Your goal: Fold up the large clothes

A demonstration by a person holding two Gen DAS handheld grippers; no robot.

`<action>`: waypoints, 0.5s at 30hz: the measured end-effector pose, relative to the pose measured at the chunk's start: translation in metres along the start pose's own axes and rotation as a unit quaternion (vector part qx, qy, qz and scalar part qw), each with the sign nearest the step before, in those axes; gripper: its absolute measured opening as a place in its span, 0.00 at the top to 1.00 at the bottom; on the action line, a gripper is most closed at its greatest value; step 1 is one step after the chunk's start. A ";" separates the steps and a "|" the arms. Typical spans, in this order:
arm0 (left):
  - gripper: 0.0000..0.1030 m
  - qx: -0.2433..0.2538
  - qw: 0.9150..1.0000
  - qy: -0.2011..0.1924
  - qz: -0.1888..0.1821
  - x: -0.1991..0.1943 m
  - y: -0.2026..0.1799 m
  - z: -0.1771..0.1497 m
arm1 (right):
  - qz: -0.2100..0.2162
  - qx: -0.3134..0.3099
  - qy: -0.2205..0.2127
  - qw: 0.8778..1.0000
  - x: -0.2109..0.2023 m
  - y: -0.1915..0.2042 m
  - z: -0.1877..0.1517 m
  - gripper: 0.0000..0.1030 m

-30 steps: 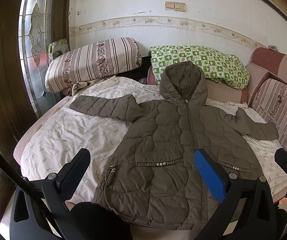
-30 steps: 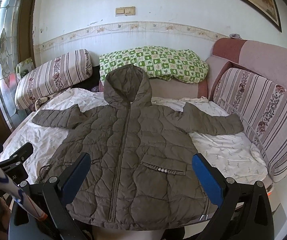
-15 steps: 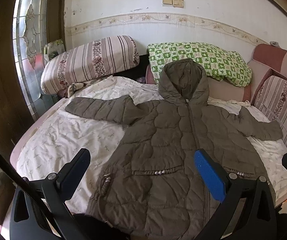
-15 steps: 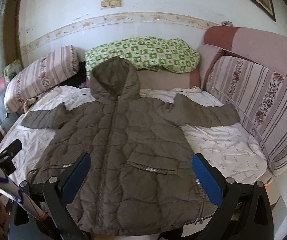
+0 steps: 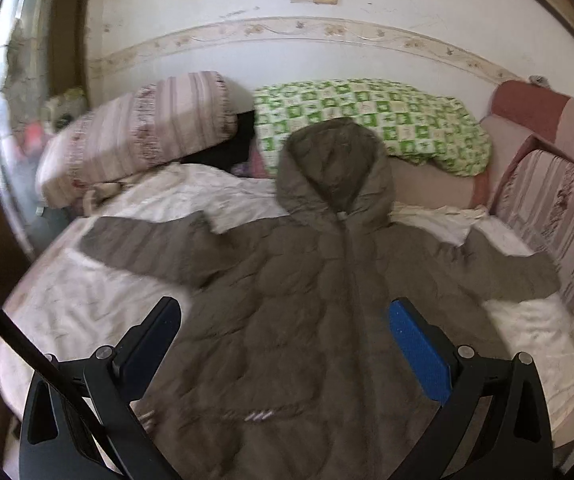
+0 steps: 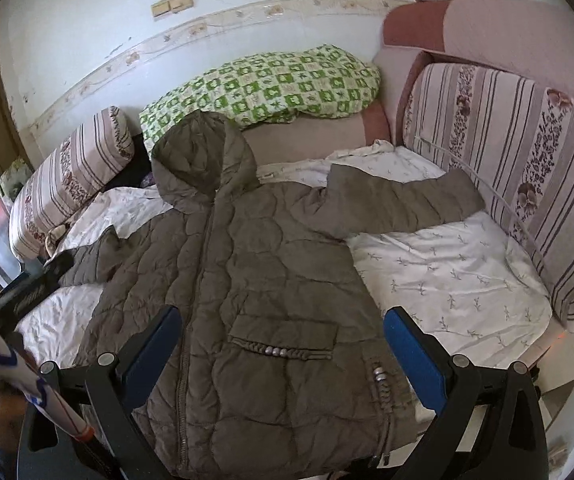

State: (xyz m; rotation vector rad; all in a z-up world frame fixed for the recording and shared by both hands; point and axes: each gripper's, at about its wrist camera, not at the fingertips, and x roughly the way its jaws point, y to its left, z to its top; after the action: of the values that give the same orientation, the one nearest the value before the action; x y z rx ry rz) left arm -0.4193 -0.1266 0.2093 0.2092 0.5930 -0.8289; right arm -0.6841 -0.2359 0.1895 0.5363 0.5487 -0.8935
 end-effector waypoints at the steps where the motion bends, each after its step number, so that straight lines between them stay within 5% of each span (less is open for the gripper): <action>1: 0.00 0.004 1.000 -0.001 -0.006 0.013 -0.006 0.006 | -0.001 0.006 0.004 1.000 0.002 -0.006 0.003 0.00; 5: 0.00 0.025 1.000 0.016 -0.009 0.072 -0.018 0.002 | -0.002 0.051 0.023 0.998 0.011 -0.036 0.016 0.00; 9: 0.00 -0.004 0.997 0.076 0.013 0.128 0.001 -0.011 | -0.012 0.088 0.037 0.995 0.027 -0.073 0.036 0.04; 15: 0.00 -0.016 0.993 0.098 0.060 0.161 0.027 -0.009 | -0.047 0.153 0.033 0.987 0.072 -0.144 0.077 0.14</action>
State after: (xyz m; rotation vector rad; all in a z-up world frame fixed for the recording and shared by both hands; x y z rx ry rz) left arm -0.3179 -0.2064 0.1088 0.2957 0.7707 -0.6870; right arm -0.7504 -0.4006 0.1706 0.8258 0.5025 -1.0612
